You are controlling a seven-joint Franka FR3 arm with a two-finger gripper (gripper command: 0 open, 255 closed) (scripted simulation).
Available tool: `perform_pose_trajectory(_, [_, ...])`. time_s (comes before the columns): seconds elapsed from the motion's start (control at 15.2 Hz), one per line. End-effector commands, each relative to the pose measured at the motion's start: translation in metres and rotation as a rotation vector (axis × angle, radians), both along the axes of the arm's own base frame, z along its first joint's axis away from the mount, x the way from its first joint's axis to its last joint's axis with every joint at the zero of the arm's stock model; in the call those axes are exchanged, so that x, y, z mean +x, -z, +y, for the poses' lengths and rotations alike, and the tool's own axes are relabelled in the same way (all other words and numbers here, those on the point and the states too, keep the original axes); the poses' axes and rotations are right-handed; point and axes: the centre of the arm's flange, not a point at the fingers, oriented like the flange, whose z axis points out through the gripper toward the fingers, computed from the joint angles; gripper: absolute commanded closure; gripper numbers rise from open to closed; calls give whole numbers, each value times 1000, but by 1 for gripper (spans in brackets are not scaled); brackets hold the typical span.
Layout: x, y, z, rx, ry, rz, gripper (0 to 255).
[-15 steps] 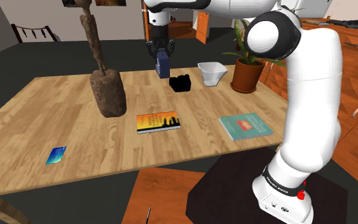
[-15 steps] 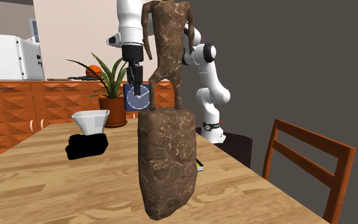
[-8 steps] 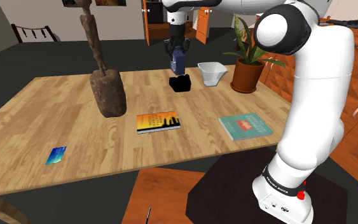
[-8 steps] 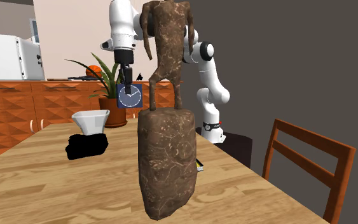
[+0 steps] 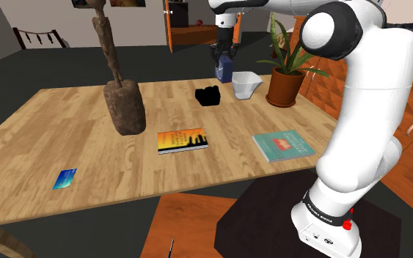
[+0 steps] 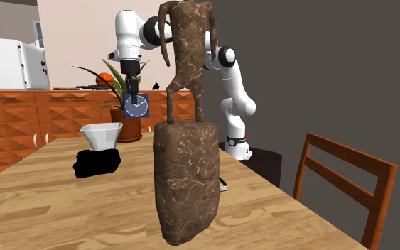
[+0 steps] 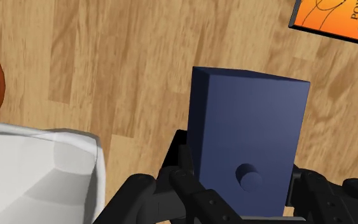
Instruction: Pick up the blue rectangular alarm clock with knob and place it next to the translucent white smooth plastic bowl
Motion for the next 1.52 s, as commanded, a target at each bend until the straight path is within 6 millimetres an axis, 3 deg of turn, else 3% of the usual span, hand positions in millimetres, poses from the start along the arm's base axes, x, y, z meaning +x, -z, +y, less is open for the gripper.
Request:
perform_pose_trajectory(0.0, [-5, -4, -26, 0, -2, 0, 255])
perform_pose_trajectory(0.33, [-23, -4, -90, 0, -2, 0, 255])
perform_pose_trajectory(0.4, [-24, -4, -94, 0, -2, 0, 255])
perform_pose_trajectory(1.45, [-24, 81, -94, 0, -2, 0, 255])
